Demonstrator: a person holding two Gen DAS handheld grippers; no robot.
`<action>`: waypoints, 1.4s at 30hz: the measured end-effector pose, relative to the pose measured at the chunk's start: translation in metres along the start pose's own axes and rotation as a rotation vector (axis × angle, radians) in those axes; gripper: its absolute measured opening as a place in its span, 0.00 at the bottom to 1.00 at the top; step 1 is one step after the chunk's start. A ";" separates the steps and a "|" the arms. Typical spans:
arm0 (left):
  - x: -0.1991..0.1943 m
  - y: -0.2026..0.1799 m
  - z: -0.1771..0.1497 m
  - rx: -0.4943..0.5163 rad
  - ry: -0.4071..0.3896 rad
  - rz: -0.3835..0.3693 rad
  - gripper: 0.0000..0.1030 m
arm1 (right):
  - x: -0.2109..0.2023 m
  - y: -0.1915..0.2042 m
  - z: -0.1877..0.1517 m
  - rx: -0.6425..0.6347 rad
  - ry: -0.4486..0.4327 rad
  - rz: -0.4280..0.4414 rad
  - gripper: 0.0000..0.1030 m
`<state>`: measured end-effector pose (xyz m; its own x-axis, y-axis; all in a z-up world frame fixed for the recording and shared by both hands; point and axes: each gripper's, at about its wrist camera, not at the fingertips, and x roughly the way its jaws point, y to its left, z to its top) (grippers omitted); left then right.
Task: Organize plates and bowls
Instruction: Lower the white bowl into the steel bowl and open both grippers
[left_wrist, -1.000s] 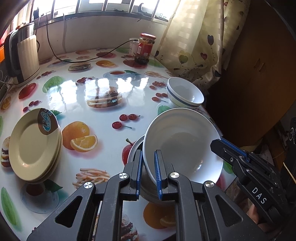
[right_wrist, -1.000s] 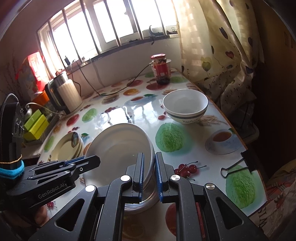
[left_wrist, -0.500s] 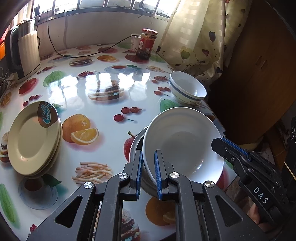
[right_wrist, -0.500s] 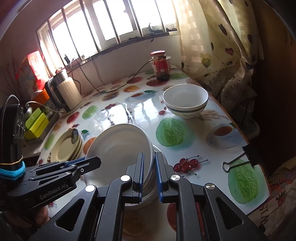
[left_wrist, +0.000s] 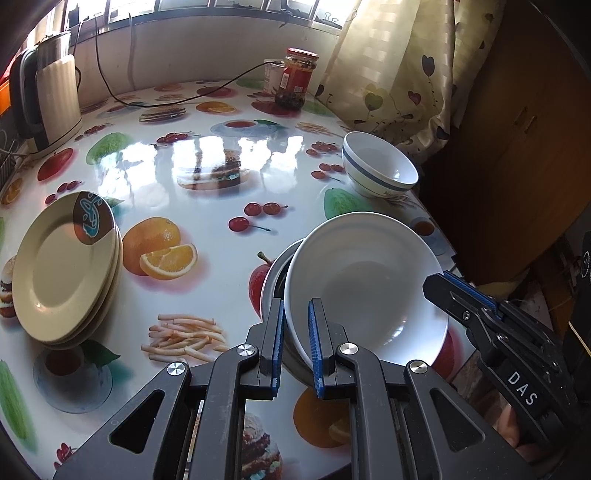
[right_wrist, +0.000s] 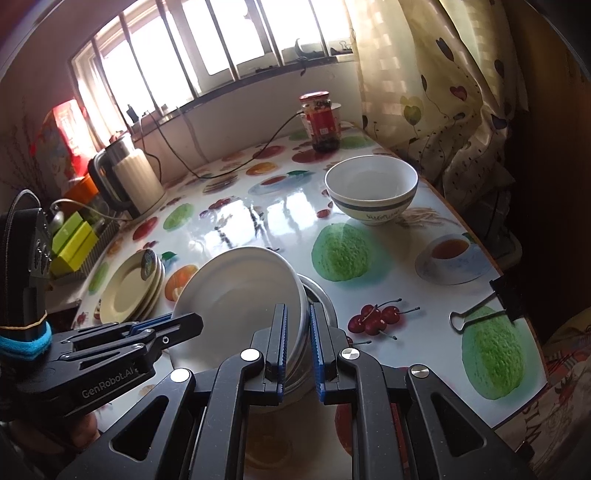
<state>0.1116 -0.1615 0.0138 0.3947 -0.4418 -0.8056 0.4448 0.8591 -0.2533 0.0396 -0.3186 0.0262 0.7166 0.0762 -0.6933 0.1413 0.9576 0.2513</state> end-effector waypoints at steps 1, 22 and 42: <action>0.000 0.000 0.000 0.000 0.001 0.001 0.13 | 0.000 0.000 0.001 -0.001 -0.001 0.000 0.12; 0.004 0.000 0.001 0.003 0.006 0.005 0.13 | 0.010 -0.004 -0.003 0.006 0.015 -0.003 0.12; 0.005 0.000 0.003 0.004 0.005 0.001 0.14 | 0.013 -0.004 -0.003 0.014 0.022 -0.003 0.13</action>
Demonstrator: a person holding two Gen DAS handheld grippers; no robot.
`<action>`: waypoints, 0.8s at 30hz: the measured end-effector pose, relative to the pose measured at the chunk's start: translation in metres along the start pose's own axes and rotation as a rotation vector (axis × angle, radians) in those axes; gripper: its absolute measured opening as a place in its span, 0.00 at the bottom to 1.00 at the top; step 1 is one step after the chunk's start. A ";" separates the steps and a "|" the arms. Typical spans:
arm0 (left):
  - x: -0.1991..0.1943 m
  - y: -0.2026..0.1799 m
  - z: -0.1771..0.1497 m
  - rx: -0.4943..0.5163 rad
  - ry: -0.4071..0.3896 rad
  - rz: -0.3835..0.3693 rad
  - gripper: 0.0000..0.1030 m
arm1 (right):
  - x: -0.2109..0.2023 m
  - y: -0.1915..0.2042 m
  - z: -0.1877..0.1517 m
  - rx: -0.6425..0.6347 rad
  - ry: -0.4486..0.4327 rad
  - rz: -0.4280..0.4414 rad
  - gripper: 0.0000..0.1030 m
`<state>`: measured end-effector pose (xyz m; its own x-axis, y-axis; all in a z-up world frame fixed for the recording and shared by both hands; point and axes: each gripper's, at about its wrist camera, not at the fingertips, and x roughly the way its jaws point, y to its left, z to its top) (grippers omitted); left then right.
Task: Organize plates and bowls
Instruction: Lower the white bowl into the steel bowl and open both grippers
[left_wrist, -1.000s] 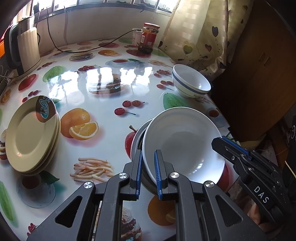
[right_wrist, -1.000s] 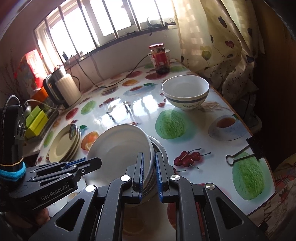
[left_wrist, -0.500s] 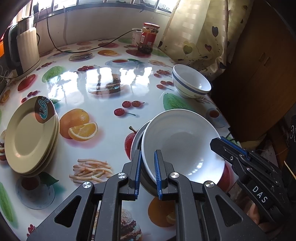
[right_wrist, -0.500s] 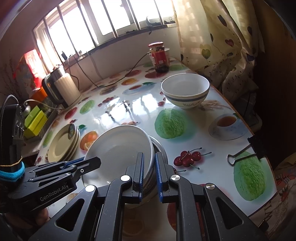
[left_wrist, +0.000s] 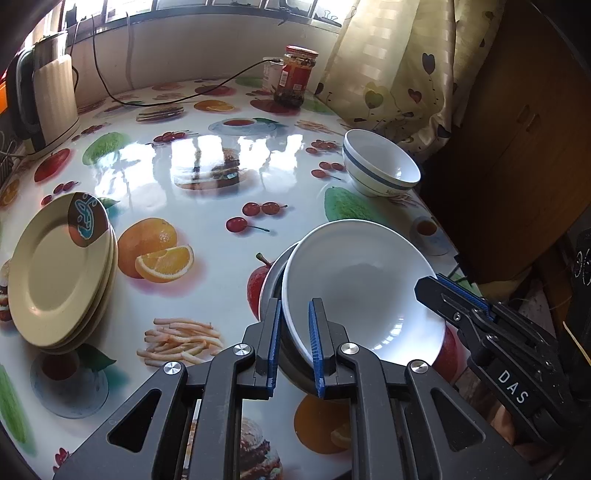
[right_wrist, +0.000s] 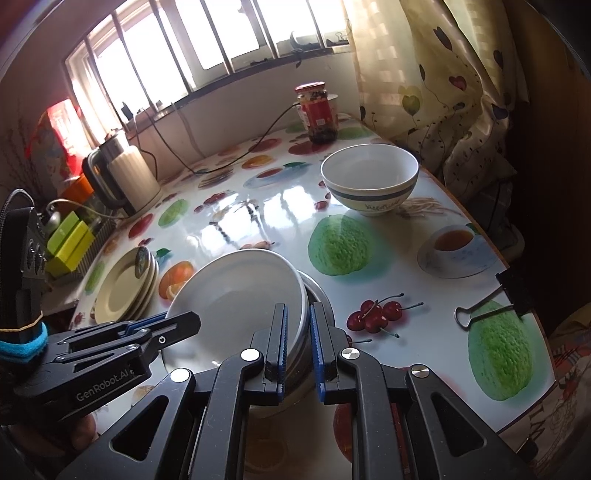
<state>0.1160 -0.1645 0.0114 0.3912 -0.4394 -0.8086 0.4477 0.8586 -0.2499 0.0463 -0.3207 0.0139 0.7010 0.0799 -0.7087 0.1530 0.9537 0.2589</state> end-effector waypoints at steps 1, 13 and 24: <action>0.000 0.000 0.000 -0.001 0.000 0.000 0.14 | 0.000 0.000 0.001 0.002 0.001 0.001 0.14; 0.000 0.000 -0.001 0.001 0.001 0.000 0.16 | 0.001 0.000 0.001 0.003 0.002 -0.001 0.15; 0.003 -0.003 -0.001 0.014 0.008 -0.009 0.23 | 0.003 0.000 0.001 0.000 0.006 -0.004 0.17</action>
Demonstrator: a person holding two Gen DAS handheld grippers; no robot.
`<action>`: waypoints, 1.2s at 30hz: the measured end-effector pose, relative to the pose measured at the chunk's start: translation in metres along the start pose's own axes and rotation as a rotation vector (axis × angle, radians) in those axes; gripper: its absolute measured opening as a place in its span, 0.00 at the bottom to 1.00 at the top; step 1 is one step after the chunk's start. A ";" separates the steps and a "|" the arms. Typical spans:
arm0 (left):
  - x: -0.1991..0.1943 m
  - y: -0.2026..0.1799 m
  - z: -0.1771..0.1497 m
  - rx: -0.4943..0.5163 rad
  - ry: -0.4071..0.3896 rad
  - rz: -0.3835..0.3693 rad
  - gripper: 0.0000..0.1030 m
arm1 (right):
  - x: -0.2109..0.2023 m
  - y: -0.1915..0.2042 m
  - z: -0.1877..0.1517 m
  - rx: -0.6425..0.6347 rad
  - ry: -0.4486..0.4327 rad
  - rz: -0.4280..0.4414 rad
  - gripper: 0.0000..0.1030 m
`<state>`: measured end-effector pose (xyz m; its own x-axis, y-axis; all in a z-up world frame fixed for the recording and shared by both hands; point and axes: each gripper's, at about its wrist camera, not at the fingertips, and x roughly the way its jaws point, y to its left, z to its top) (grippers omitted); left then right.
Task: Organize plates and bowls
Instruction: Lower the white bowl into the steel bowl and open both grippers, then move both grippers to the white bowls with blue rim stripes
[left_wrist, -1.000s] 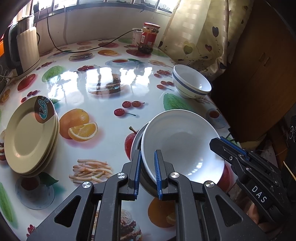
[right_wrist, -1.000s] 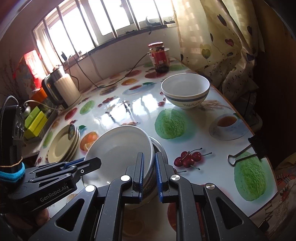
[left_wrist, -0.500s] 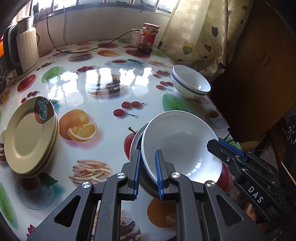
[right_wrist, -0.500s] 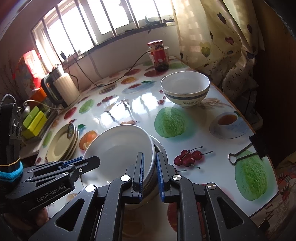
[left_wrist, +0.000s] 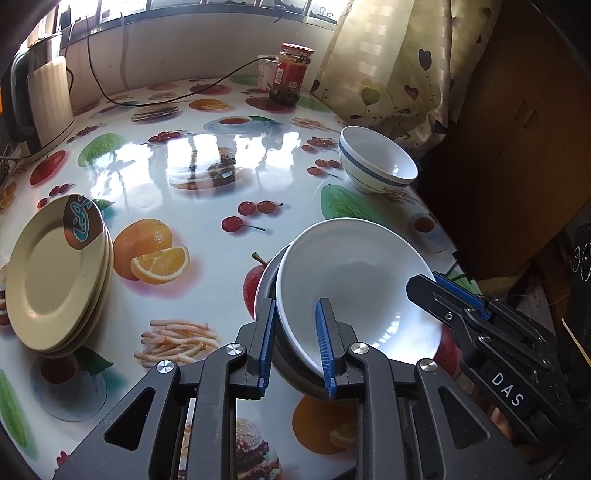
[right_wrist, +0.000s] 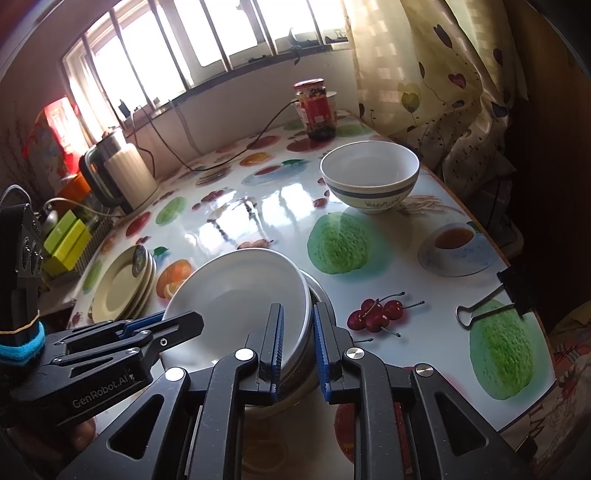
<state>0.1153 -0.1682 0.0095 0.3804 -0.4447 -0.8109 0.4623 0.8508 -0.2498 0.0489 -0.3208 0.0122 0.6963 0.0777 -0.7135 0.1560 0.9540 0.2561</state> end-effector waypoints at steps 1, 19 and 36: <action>0.000 0.000 0.000 0.002 -0.002 0.003 0.24 | 0.001 0.000 -0.001 0.000 0.001 0.000 0.17; -0.002 -0.002 0.003 0.015 -0.009 0.007 0.40 | 0.000 0.001 0.000 0.011 -0.002 0.000 0.40; -0.004 -0.005 0.013 0.063 -0.035 0.013 0.45 | -0.002 0.000 0.011 0.019 -0.014 -0.003 0.45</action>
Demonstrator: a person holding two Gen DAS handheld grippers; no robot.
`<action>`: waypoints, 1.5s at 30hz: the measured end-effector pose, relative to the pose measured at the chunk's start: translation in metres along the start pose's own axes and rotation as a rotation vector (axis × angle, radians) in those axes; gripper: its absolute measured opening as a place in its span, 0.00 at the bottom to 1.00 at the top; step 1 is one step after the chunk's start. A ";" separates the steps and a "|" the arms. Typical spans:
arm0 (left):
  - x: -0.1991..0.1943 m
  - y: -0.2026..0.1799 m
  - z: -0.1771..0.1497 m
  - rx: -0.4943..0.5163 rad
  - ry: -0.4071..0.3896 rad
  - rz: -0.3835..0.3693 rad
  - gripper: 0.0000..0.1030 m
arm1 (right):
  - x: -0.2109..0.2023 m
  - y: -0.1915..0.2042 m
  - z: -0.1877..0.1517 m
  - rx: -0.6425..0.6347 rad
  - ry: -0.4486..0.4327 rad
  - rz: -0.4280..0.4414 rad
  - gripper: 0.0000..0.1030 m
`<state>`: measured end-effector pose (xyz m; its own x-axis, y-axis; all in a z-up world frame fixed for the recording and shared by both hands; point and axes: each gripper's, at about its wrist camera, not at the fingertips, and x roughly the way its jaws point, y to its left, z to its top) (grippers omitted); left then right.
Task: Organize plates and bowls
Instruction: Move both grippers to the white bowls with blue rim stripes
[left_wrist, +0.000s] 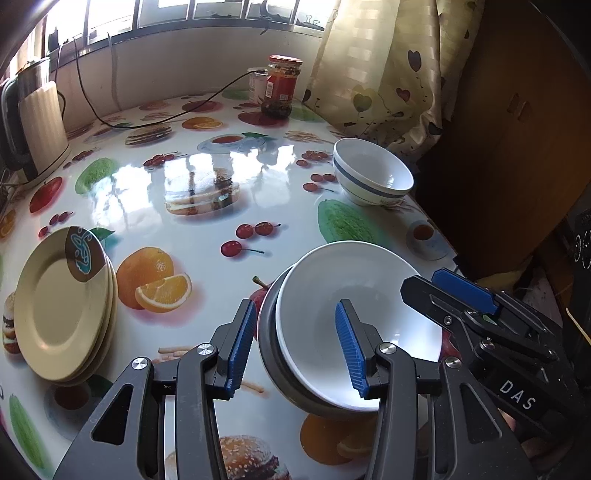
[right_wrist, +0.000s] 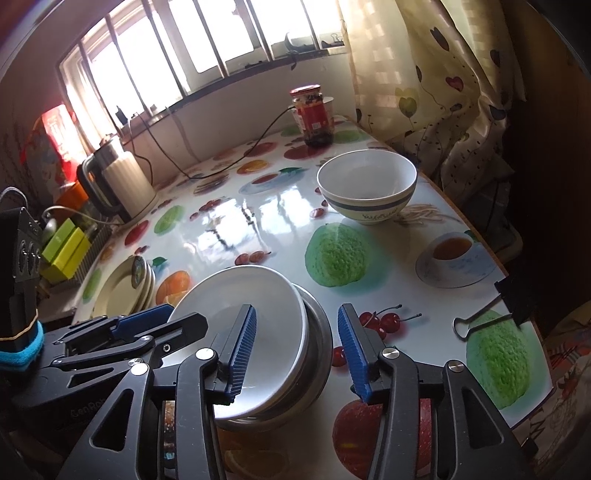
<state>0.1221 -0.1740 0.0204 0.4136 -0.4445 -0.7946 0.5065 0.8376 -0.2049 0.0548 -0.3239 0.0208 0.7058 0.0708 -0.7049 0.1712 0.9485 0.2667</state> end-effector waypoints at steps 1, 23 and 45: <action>0.000 0.000 0.000 0.004 -0.003 0.003 0.45 | 0.000 0.000 0.001 0.000 -0.001 0.000 0.45; 0.002 -0.003 0.035 0.055 -0.047 -0.010 0.45 | -0.008 -0.017 0.032 0.042 -0.071 -0.070 0.45; 0.024 -0.009 0.083 0.081 -0.056 0.006 0.44 | 0.005 -0.049 0.071 0.059 -0.095 -0.120 0.45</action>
<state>0.1904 -0.2185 0.0501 0.4570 -0.4586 -0.7621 0.5629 0.8126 -0.1515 0.0986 -0.3918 0.0511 0.7389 -0.0744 -0.6696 0.2967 0.9282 0.2243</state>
